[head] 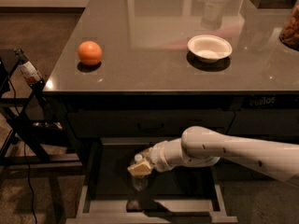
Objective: Pick water bottle from middle drawer and place on counter
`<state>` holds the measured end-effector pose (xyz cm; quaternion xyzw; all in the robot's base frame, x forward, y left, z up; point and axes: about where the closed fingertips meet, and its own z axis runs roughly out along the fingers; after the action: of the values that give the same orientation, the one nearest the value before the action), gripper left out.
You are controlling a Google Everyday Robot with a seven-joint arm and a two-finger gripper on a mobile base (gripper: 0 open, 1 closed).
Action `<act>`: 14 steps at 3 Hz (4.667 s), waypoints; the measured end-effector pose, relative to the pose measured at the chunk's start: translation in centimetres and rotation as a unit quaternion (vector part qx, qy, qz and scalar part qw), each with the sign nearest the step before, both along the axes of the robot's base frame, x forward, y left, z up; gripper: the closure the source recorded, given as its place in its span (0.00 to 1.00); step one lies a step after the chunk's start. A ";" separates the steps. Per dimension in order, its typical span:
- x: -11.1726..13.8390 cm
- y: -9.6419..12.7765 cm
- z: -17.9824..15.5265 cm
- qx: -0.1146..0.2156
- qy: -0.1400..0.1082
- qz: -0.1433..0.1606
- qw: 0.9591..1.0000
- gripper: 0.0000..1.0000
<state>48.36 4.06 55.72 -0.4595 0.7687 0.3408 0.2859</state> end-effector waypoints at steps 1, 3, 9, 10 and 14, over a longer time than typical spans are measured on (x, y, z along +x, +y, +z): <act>0.8 -0.5 2.9 -0.007 -0.001 -0.010 1.000 1.00; 0.3 -2.9 10.0 -0.043 -0.011 -0.037 0.998 1.00; 0.8 -3.5 25.6 -0.079 -0.079 -0.040 0.993 1.00; 0.8 -3.3 26.7 -0.073 -0.084 -0.040 0.993 1.00; 1.8 -3.8 36.6 -0.078 -0.129 -0.046 0.987 1.00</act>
Offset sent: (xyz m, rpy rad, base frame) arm 0.0107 -0.0345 0.1017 -0.0798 -0.0177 -0.0755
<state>50.18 0.29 92.36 -0.4850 0.7696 0.2041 0.3617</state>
